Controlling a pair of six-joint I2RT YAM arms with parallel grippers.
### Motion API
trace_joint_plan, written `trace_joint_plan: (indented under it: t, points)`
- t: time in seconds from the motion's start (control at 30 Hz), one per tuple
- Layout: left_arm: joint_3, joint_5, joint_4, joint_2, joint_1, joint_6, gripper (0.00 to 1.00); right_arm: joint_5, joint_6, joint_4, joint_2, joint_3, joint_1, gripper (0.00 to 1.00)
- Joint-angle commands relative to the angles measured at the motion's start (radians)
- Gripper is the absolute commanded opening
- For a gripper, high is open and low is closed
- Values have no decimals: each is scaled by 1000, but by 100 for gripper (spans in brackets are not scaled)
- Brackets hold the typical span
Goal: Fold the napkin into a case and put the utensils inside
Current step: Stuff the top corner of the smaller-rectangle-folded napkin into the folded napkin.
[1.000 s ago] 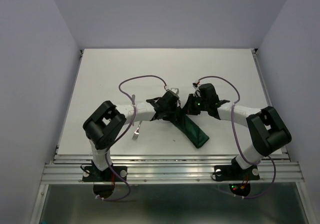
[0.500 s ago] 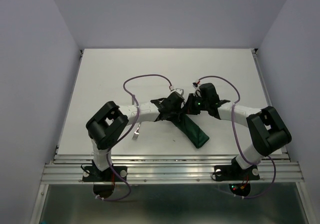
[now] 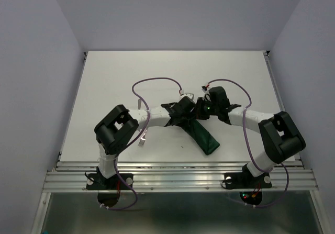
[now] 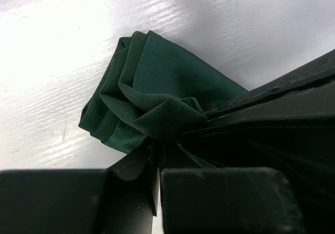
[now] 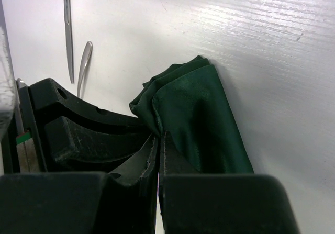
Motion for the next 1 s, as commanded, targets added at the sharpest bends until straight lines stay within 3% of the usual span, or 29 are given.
trace_joint_plan:
  t: [0.0, 0.37, 0.97]
  points:
    - [32, -37, -45, -8, -9, 1, 10, -22, -2, 42, -42, -6, -7, 1]
    - [-29, 54, 16, -68, 16, -40, 0, 30, -35, -39, -119, -20, -17, 1]
    - [-117, 223, 127, -109, 73, -109, 0, 84, -232, -307, -103, 118, -17, 1]
